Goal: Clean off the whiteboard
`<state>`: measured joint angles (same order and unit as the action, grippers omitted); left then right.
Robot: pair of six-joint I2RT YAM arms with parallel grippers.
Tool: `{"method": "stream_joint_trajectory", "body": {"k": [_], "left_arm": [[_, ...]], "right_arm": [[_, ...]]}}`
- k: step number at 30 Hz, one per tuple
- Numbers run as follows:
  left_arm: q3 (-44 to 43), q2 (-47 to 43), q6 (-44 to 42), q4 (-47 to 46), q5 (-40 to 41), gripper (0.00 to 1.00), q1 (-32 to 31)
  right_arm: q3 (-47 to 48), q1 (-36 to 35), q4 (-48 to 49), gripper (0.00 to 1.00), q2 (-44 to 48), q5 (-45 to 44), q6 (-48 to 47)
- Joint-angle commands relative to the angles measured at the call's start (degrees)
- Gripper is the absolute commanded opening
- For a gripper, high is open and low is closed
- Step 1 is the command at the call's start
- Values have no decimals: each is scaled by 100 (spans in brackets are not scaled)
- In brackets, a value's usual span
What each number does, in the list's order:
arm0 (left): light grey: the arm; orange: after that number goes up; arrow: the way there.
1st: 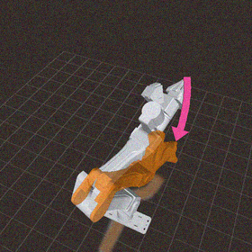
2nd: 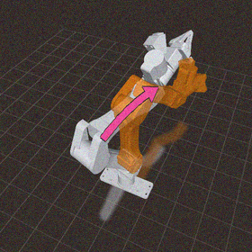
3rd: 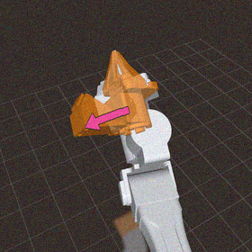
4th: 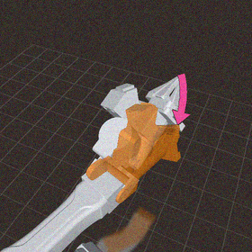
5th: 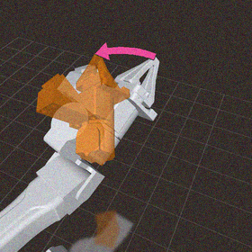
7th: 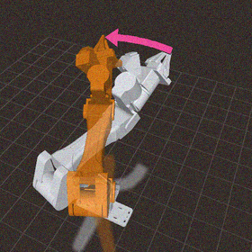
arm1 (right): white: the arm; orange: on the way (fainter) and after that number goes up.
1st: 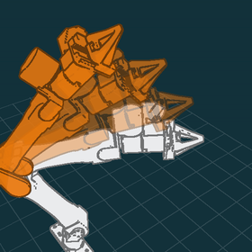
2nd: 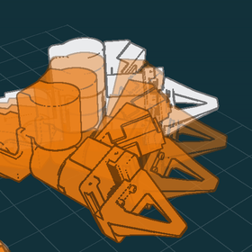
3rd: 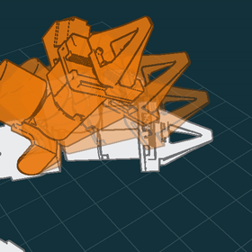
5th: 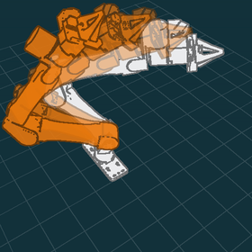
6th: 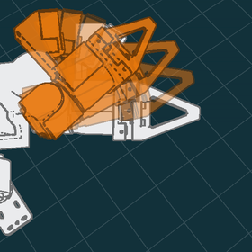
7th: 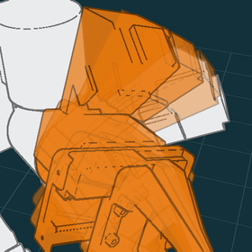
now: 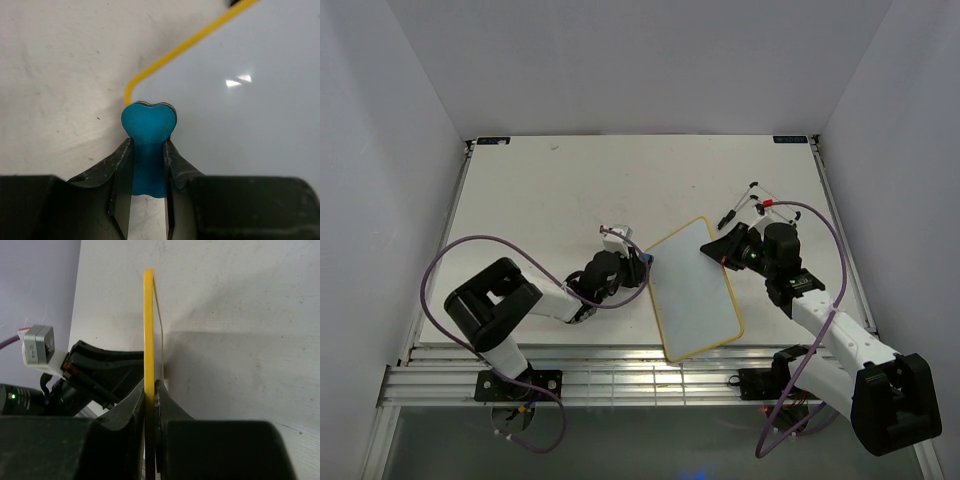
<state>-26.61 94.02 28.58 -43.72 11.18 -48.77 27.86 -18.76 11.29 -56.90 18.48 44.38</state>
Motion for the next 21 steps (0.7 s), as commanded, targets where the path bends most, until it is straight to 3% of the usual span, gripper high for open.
{"method": "stream_joint_trajectory", "body": {"k": [1, 8, 15, 21], "left_arm": [[-397, 195, -27, 277, -405, 0, 333], [-855, 363, -194, 540, -854, 0, 308], [-609, 223, -161, 1067, -451, 0, -159], [-81, 20, 236, 690, -248, 0, -694]], "right_arm": [[-25, -57, 541, 8, 250, 648, 423], [-395, -57, 638, 8, 347, 411, 422], [-88, -57, 409, 8, 399, -335, 299], [-193, -66, 795, 8, 461, -617, 633]]}}
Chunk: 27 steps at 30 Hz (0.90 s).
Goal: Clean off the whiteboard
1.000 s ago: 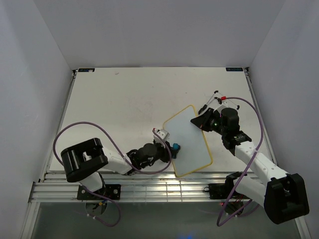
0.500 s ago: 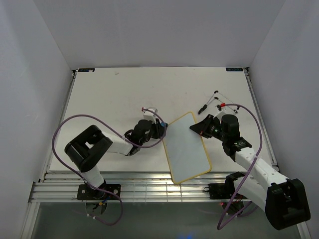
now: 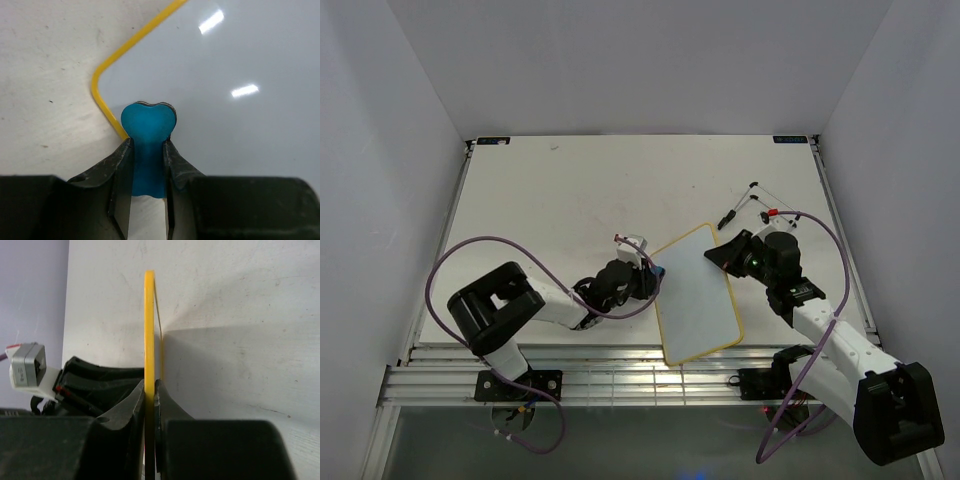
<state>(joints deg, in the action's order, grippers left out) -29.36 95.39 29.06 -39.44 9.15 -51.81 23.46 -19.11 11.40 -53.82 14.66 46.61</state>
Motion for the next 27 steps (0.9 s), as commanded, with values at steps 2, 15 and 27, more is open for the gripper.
{"method": "stream_joint_trajectory", "body": {"k": [2, 15, 27], "left_arm": [[177, -56, 205, 279, 244, 0, -679], [19, 612, 1567, 736, 219, 0, -1867], [273, 156, 2034, 771, -264, 0, -2632]], "right_arm": [[229, -31, 837, 8, 153, -270, 463], [299, -31, 1101, 8, 162, -174, 700], [299, -22, 1022, 8, 258, -138, 744]]}}
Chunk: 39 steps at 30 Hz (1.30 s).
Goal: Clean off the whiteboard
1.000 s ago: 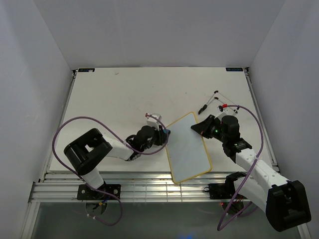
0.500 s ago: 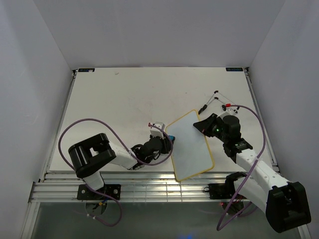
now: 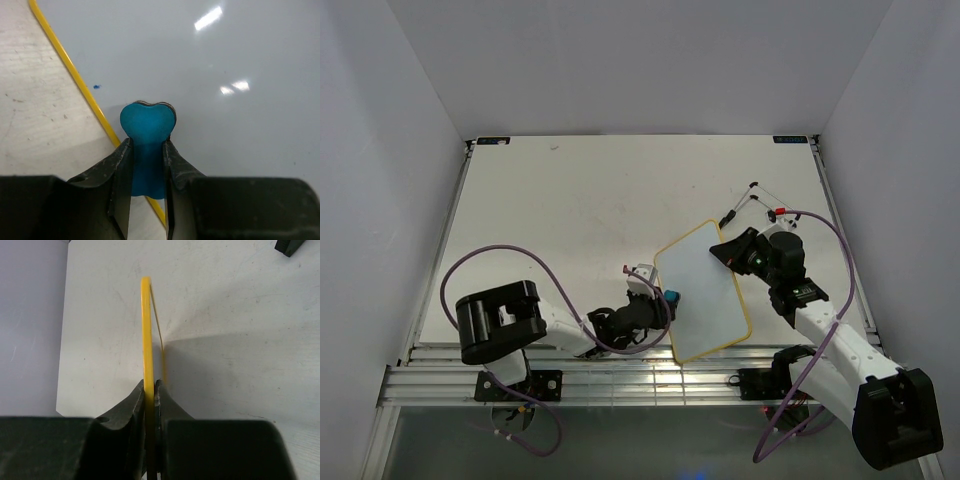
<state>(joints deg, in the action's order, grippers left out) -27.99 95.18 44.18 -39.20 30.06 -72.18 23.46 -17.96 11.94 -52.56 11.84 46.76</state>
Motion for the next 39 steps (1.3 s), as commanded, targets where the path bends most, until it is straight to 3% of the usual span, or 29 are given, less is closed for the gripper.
{"method": "stream_joint_trajectory", "body": {"k": [1, 4, 9, 15, 20, 30, 39], "left_arm": [[179, 116, 495, 747, -2373, 0, -621], [293, -226, 477, 773, -2357, 0, -648], [136, -763, 372, 1862, -1425, 0, -324], [-118, -1449, -506, 2022, -1345, 0, 1301], [-663, -1151, -972, 2039, -1548, 0, 2312], [-1280, -254, -921, 1916, -1978, 0, 2463], [-1314, 255, -639, 1898, -1373, 0, 2244]], "right_arm": [[308, -138, 959, 8, 131, 152, 729], [308, -138, 933, 8, 140, 161, 729], [264, -138, 932, 8, 158, 214, 720], [176, -138, 792, 8, 263, 293, 580], [123, -138, 687, 8, 360, 337, 483], [123, -138, 555, 8, 202, 259, 211], [317, -147, 563, 8, 228, 188, 219]]}}
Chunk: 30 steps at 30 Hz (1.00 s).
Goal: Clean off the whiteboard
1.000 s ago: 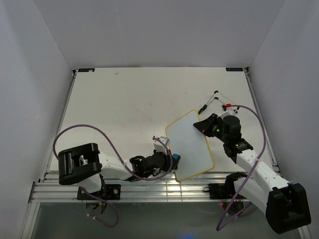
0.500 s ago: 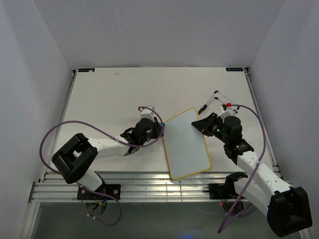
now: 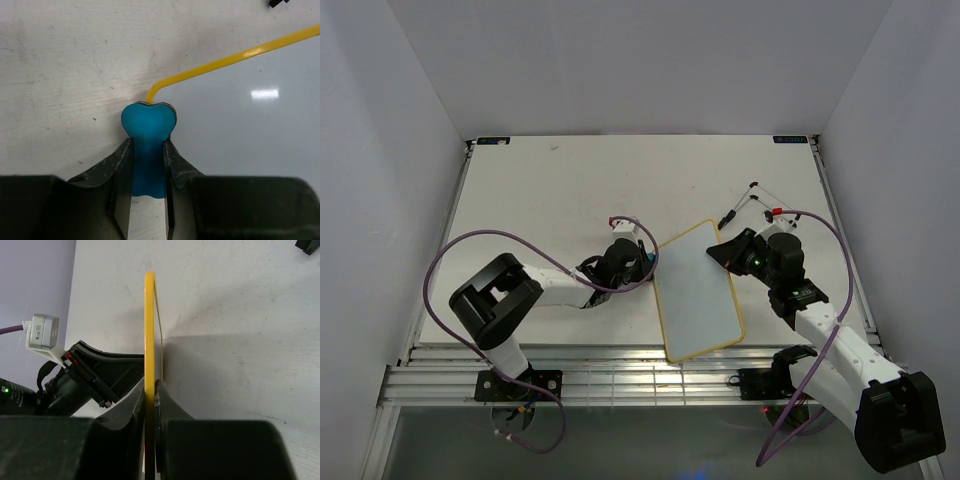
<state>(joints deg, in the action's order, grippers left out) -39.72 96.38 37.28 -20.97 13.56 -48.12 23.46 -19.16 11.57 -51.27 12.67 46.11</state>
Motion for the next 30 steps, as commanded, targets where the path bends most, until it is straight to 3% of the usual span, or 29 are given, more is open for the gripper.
{"method": "stream_joint_trajectory", "body": {"k": [1, 12, 23, 30], "left_arm": [[-176, 188, 69, 119, 339, 0, -276], [-545, 505, 534, 734, 489, 0, -778], [-852, 829, 1167, 1508, 1692, 0, -1568], [-906, 830, 1308, 1465, 1448, 0, -1972]], "right_arm": [[325, -27, 618, 8, 90, 96, 302], [343, -79, 583, 8, -6, -89, 302], [369, -97, 688, 8, 82, -106, 496], [352, -97, 794, 8, 64, -54, 584]]}}
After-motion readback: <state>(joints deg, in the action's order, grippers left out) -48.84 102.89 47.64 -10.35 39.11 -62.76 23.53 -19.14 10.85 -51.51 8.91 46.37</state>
